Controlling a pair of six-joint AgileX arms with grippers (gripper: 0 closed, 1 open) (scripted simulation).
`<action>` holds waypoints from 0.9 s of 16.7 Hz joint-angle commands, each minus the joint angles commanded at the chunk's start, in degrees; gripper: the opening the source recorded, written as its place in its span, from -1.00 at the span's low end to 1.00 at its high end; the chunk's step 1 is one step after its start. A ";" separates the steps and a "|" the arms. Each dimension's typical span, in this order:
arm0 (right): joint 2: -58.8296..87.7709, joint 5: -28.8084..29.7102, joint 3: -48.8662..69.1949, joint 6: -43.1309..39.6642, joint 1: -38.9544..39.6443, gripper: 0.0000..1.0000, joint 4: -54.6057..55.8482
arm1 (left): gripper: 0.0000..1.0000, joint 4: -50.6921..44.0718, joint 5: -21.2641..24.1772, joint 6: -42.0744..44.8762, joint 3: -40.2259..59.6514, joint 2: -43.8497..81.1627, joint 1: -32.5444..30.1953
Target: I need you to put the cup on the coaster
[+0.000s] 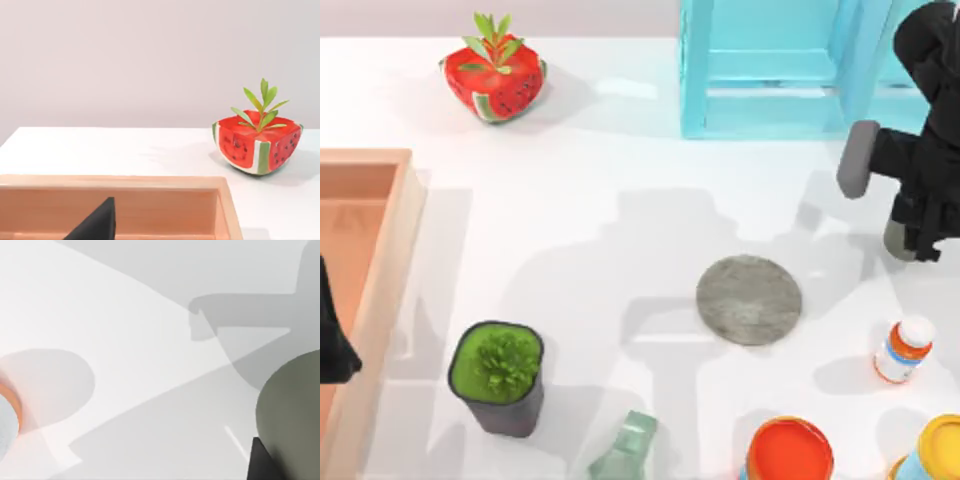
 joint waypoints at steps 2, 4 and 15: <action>2.77 -0.34 4.14 15.38 5.76 -1.00 -2.99 | 1.00 0.00 0.00 0.00 0.00 0.00 0.00; 4.98 -0.74 7.63 30.92 10.66 -1.00 -5.73 | 1.00 0.00 0.00 0.00 0.00 0.00 0.00; 7.24 -2.71 21.48 87.92 22.56 -1.00 -12.66 | 1.00 0.00 0.00 0.00 0.00 0.00 0.00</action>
